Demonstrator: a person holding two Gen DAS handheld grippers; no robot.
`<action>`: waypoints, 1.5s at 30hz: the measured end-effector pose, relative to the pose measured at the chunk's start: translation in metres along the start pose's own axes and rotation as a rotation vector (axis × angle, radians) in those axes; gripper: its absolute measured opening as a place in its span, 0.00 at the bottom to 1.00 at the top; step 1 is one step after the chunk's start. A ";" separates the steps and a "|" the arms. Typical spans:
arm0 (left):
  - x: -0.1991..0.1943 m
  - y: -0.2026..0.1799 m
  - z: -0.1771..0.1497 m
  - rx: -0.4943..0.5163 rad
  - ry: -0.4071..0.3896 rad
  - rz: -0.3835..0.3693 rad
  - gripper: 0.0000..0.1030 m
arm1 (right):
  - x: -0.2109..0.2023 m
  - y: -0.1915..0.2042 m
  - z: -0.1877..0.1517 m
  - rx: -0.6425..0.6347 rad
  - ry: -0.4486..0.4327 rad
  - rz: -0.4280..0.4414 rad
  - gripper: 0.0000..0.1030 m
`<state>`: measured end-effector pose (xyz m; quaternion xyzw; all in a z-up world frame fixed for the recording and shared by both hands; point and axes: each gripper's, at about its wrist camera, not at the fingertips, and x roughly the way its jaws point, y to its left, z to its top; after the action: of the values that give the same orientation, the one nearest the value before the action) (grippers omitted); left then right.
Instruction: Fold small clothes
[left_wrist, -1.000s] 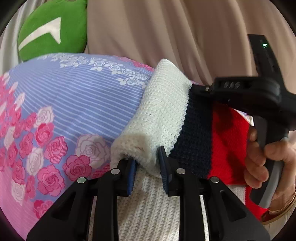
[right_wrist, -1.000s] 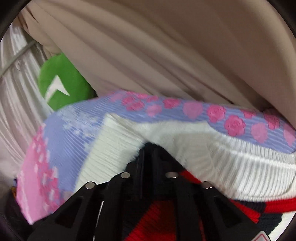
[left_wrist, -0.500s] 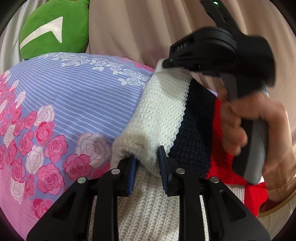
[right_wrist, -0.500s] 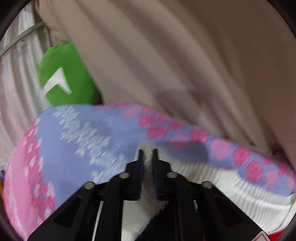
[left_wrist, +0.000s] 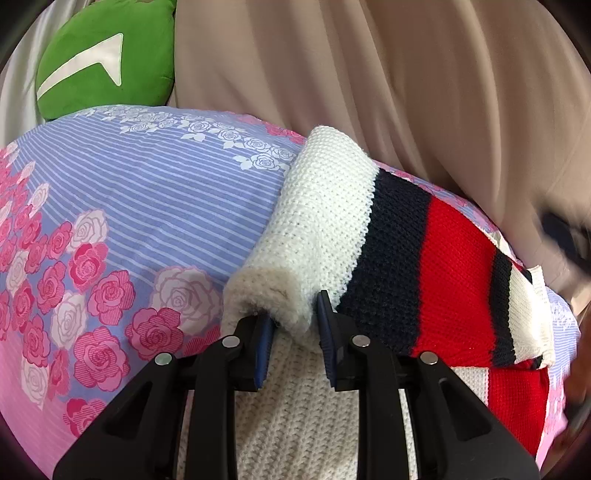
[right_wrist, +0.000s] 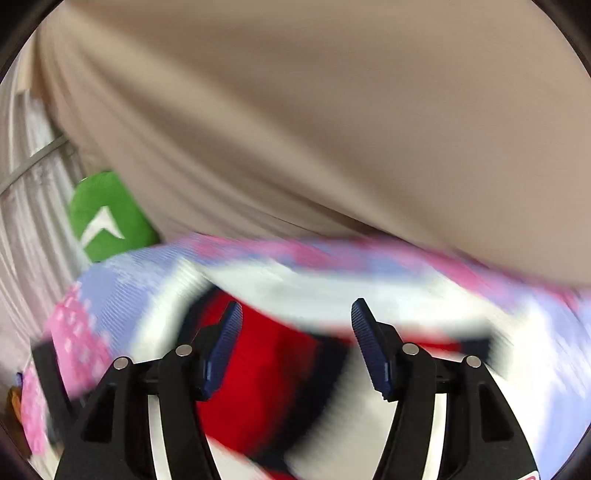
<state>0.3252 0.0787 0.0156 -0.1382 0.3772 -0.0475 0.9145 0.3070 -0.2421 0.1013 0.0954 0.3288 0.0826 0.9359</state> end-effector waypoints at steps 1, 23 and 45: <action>0.001 0.002 0.001 -0.002 -0.001 0.000 0.22 | -0.018 -0.033 -0.019 0.057 0.001 -0.028 0.60; 0.002 0.000 0.001 0.022 -0.006 0.038 0.15 | -0.023 -0.122 -0.092 0.164 0.048 -0.168 0.07; 0.005 -0.002 0.002 0.028 -0.005 0.038 0.17 | 0.104 0.092 -0.019 -0.142 0.207 0.096 0.15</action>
<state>0.3306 0.0766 0.0140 -0.1186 0.3769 -0.0350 0.9180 0.3668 -0.1276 0.0456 0.0353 0.4120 0.1596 0.8964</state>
